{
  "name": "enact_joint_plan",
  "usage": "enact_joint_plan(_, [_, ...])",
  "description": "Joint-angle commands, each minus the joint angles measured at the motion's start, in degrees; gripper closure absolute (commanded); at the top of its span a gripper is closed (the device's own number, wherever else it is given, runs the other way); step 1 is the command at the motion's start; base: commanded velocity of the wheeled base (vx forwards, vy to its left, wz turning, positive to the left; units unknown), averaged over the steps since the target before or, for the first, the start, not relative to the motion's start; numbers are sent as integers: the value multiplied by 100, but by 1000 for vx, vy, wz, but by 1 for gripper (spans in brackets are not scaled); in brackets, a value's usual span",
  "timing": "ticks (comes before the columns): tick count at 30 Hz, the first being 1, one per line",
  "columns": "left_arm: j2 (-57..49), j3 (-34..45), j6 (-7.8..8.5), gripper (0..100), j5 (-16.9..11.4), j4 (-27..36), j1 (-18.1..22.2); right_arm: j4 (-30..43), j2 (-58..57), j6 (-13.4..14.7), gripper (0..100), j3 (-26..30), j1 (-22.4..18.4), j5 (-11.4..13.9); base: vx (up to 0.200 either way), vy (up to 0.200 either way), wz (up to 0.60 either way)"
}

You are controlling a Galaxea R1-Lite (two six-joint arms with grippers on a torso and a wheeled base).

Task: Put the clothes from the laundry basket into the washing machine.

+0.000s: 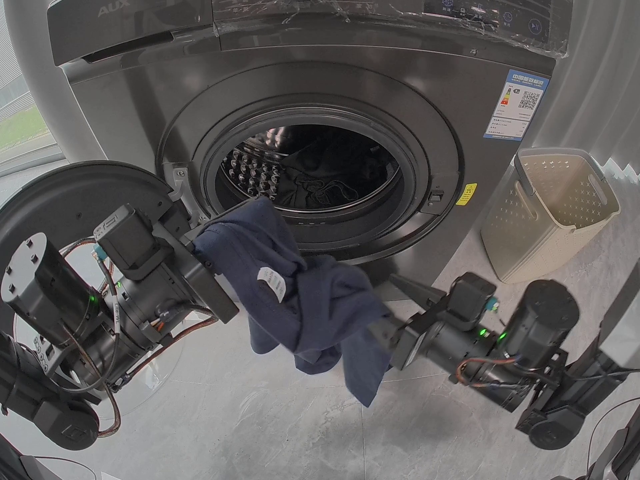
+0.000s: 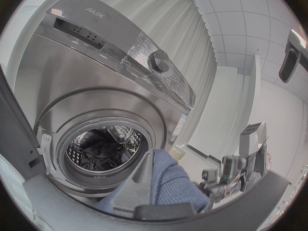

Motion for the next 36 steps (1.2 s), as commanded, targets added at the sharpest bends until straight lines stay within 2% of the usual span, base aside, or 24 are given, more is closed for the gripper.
enact_joint_plan(1, [11,-225,29,100,7,-8,-56,-1,1298,-54,0,-349,272,143,0,0,0])
enact_joint_plan(3, [-7,-225,29,100,7,-8,-56,-1,1465,-98,0,-498,307,187,0,0,0])
enact_joint_plan(5, [-33,-234,29,100,7,-8,-73,-1,1782,-142,0,-876,333,214,0,0,0])
enact_joint_plan(11, [-314,-304,29,100,-81,0,-82,-1,2159,-133,0,-1544,324,205,0,0,0])
enact_joint_plan(23, [-349,-348,21,100,-55,0,-91,-1,2203,-159,0,-1808,360,187,0,0,0])
enact_joint_plan(32, [-349,-348,21,100,-46,0,-161,-1,2467,-186,0,-2528,61,179,0,0,0])
enact_joint_plan(36, [-411,-357,21,100,-63,0,-170,7,2625,-203,0,-2678,-80,179,0,0,0])
